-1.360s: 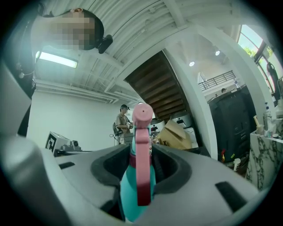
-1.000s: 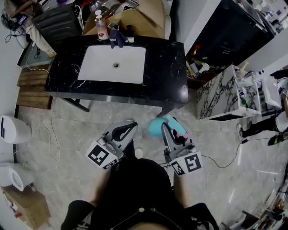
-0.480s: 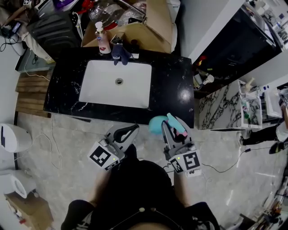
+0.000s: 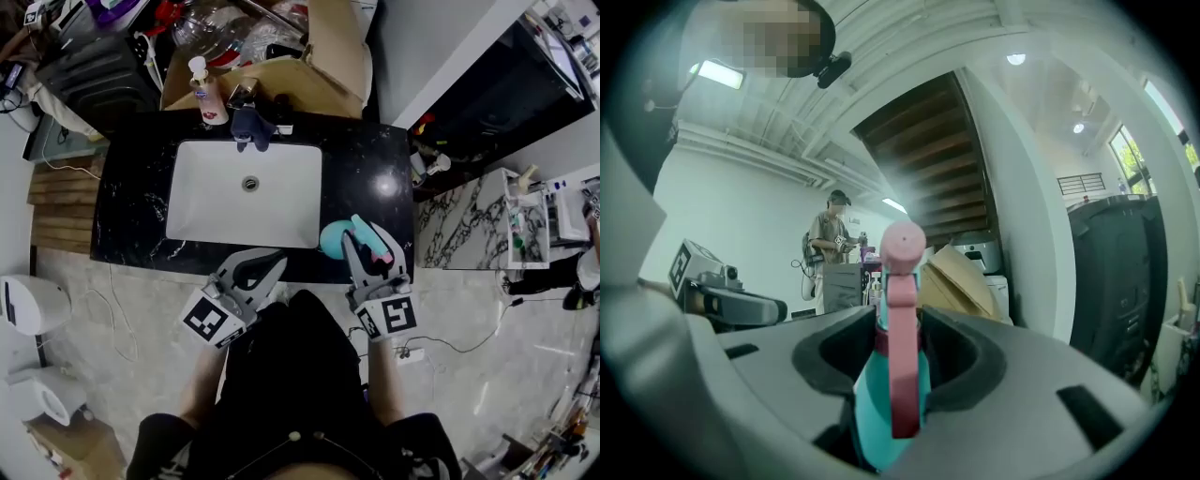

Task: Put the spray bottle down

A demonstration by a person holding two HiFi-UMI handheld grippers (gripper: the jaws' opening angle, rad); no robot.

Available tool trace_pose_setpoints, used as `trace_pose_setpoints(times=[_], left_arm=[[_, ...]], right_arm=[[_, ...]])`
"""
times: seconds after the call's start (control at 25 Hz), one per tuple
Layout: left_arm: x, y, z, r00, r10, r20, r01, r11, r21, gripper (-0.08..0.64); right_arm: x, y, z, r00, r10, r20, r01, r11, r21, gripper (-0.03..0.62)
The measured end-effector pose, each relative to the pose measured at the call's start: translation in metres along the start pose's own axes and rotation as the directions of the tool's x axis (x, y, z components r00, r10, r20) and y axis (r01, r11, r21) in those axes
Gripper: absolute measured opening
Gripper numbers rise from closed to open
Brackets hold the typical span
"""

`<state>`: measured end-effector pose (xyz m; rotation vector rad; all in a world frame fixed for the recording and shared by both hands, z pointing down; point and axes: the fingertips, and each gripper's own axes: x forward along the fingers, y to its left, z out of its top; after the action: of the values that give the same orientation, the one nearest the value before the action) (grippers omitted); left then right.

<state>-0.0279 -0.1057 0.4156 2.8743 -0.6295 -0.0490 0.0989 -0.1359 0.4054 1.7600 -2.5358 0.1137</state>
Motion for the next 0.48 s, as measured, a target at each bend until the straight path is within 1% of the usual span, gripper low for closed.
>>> trace_pose_setpoints(times=[0.28, 0.48], left_arm=[[0.005, 0.025, -0.001, 0.998, 0.055, 0.005, -0.054, 0.998, -0.038, 0.009], [0.008, 0.049, -0.003, 0.991, 0.130, 0.002, -0.130, 0.990, -0.057, 0.009]], right_arm=[[0.048, -0.035, -0.012, 0.999, -0.009, -0.035, 0.007, 0.998, -0.057, 0.160], [0.091, -0.065, -0.030, 0.997, 0.007, -0.074, -0.013, 0.997, -0.071, 0.160]])
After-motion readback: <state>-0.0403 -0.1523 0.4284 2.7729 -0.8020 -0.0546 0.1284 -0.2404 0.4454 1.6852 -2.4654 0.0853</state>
